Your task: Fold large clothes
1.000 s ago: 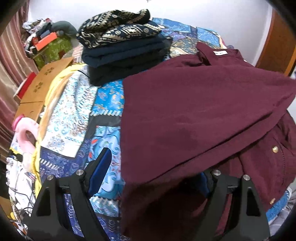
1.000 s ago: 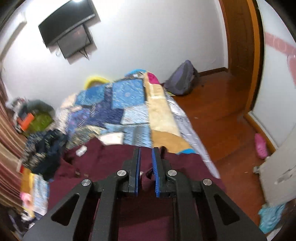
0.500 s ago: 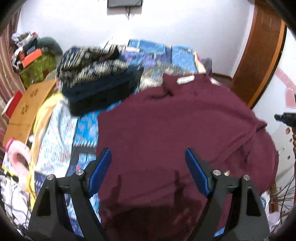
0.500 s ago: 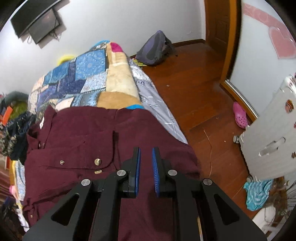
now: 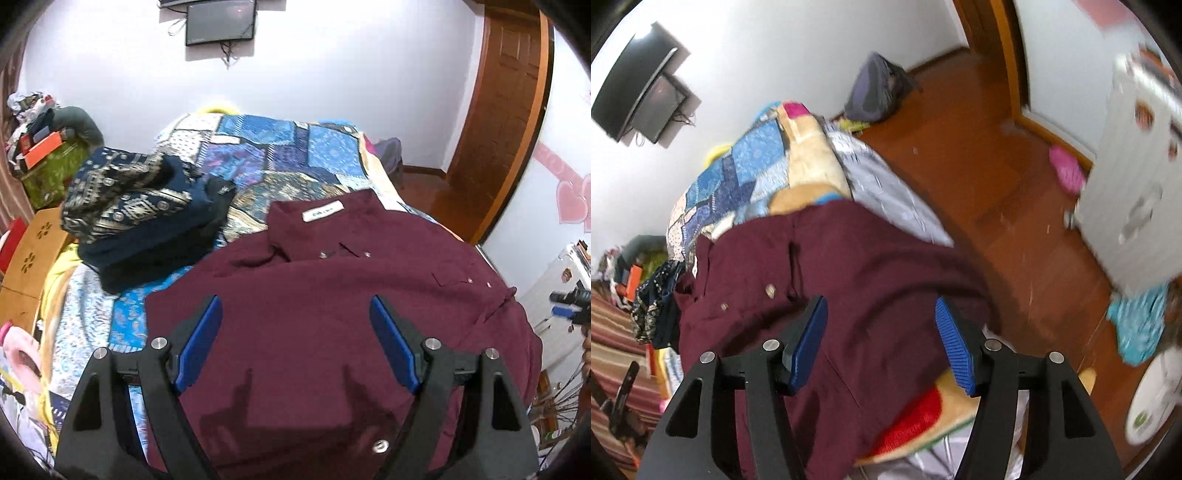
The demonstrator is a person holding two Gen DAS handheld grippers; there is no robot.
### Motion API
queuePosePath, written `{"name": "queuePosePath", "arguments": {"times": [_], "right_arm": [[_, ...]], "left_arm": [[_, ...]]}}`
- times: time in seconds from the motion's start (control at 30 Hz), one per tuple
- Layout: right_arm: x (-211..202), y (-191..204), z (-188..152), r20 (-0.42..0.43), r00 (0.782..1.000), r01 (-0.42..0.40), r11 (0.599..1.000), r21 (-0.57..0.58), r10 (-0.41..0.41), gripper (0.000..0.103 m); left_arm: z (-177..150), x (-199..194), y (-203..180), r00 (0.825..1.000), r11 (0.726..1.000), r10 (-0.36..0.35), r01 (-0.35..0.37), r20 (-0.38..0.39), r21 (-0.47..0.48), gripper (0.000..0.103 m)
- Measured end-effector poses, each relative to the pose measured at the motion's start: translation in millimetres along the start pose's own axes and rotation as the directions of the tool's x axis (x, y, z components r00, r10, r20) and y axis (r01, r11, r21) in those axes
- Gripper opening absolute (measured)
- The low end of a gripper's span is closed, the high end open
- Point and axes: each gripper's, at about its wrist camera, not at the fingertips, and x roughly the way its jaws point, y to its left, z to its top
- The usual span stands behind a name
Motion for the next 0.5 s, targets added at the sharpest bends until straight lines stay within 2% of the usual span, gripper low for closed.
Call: {"name": "queuePosePath", "arguments": {"times": [0.13, 0.23, 0.3, 0.5], "right_arm": [[28, -27, -20, -0.086, 0.996, -0.002, 0.997, 0.083, 0.009, 0.057], [47, -47, -33, -0.145, 0.989, -0.02, 0.986, 0.168, 0.044, 0.057], [53, -56, -37, -0.127, 0.988, -0.055, 0.974, 0.22, 0.085, 0.057], [66, -62, -24, -0.093, 0.988, -0.095, 0.952, 0.291, 0.127, 0.06]], "left_arm": [[-7, 15, -14, 0.999, 1.0, -0.02, 0.021, -0.038, 0.01, 0.081], [-13, 25, -20, 0.998, 1.0, -0.018, 0.019, -0.064, 0.022, 0.081], [-16, 30, -23, 0.997, 1.0, -0.014, 0.016, -0.077, 0.026, 0.081], [-23, 39, -21, 0.995, 1.0, -0.013, 0.013, -0.095, 0.006, 0.081]]}}
